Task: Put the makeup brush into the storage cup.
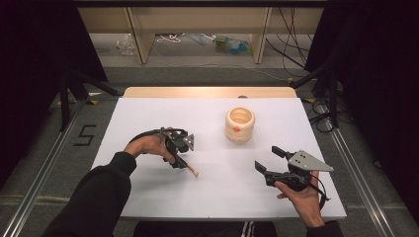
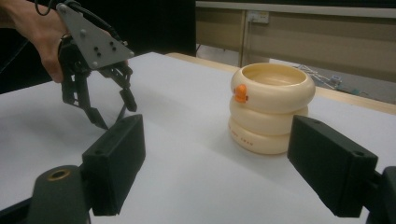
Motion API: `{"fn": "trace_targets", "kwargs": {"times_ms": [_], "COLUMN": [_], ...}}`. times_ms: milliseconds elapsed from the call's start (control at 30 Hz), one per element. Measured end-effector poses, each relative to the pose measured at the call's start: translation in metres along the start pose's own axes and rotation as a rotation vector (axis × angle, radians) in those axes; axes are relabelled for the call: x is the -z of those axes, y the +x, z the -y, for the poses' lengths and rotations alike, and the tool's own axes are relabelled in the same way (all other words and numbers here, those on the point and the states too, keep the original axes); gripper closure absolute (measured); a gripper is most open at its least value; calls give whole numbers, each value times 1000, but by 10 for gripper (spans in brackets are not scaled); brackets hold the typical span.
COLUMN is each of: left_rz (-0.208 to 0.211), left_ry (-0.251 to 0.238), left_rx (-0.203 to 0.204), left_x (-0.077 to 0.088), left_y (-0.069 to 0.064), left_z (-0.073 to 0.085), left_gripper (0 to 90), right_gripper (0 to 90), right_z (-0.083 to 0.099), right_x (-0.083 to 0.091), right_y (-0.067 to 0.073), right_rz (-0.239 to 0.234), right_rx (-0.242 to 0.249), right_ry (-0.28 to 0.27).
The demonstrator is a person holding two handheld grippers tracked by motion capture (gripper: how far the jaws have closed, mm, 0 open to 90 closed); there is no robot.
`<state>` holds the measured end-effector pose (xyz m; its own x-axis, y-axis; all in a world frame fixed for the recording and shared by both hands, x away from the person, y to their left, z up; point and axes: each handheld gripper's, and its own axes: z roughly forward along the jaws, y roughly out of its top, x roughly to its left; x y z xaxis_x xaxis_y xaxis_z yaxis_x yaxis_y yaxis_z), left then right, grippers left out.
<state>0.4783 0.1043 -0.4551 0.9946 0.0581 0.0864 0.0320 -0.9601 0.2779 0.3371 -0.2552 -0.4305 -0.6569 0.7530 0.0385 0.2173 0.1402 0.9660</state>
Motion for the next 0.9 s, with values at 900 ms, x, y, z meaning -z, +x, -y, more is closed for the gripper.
{"fn": "trace_targets", "kwargs": {"times_ms": [900], "left_rz": [47], "left_ry": [69], "left_rx": [-20], "left_x": [-6], "left_y": [2], "left_z": [-5], "left_gripper": [560], "right_gripper": [204], "right_z": [0], "right_x": [0], "right_y": [0], "right_rz": [-8], "right_rx": [-3], "right_ry": [10]}}
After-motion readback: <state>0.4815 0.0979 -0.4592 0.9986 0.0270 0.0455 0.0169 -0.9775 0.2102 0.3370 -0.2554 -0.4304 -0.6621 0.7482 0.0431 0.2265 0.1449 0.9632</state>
